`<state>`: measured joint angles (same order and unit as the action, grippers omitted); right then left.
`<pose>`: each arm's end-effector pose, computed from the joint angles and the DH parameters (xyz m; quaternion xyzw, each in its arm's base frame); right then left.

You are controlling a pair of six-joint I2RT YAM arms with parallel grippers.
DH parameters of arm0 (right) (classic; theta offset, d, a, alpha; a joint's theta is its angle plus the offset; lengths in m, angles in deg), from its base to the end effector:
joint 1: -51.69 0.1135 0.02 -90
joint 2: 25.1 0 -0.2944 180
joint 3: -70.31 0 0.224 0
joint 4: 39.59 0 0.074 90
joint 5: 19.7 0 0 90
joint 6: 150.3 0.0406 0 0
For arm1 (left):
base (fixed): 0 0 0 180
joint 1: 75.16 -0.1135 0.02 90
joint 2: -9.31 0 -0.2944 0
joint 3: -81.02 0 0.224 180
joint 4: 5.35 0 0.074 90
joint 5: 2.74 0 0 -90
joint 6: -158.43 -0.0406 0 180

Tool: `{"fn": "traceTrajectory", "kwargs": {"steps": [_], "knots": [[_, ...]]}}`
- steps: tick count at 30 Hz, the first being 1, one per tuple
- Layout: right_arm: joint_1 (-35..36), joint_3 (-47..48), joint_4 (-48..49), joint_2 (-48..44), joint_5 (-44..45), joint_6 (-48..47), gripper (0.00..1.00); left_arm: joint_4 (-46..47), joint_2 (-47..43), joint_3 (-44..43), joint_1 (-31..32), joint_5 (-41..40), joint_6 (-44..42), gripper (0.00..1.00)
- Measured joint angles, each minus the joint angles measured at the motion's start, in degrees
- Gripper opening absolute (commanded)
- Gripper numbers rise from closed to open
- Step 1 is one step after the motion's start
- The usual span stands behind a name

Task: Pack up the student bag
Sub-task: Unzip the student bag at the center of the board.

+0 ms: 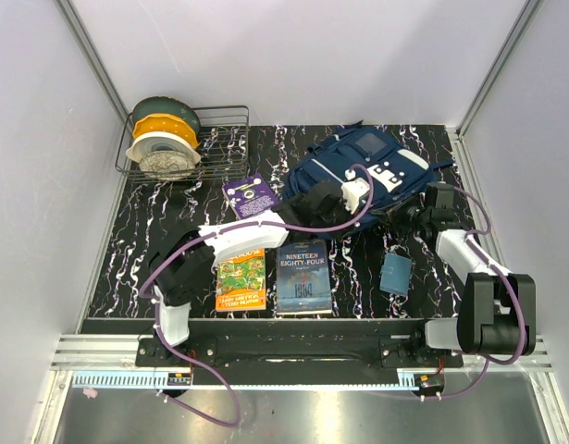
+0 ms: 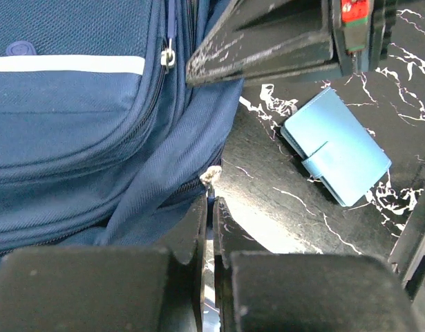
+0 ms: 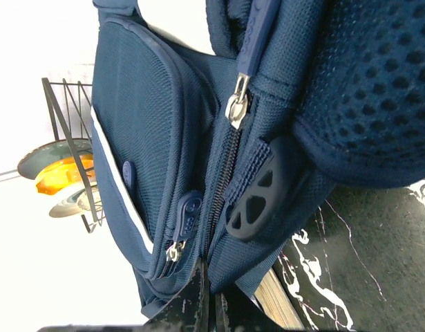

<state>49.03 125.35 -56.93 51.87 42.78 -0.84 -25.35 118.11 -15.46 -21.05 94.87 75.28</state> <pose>0.2472 0.0073 0.2470 0.3655 0.8044 0.3870 0.2638 0.2479 -0.3517 0.2833 0.3797 0.7879 -0.2942 0.3853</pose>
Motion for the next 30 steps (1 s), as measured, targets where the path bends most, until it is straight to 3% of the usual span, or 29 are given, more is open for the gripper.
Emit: {"fn": "traceTrajectory", "kwargs": {"steps": [7, 16, 18, 19, 22, 26, 30], "knots": [[-2.89, 4.87, -6.32, -0.24, -0.81, -6.95, 0.00, 0.37, -2.97, 3.15, -0.28, -4.98, -1.31, 0.00], [-8.13, 12.35, -12.92, 4.35, -2.62, -15.69, 0.00, -1.75, -4.94, 6.84, -6.29, -8.83, -1.33, 0.00], [-9.14, 14.71, -14.47, 5.77, -2.54, -17.03, 0.09, -2.23, -4.94, 6.84, -7.13, -9.25, -1.42, 0.00], [-9.55, 15.78, -14.84, 6.69, -2.58, -17.53, 0.25, -2.32, -4.96, 6.82, -7.39, -9.35, -1.46, 0.00], [-10.23, 18.75, -15.65, 9.53, -3.37, -18.58, 0.53, -2.38, -5.05, 6.67, -7.48, -9.22, -1.46, 0.00], [-11.37, 18.18, -13.05, 10.69, -7.67, -17.64, 0.63, -3.23, -5.57, 6.67, -7.41, -7.87, -0.87, 0.00], [-11.67, 8.63, -8.44, 5.09, -9.81, -14.25, 0.65, -3.69, -5.57, 6.58, -7.04, -7.15, -0.37, 0.00]]}}
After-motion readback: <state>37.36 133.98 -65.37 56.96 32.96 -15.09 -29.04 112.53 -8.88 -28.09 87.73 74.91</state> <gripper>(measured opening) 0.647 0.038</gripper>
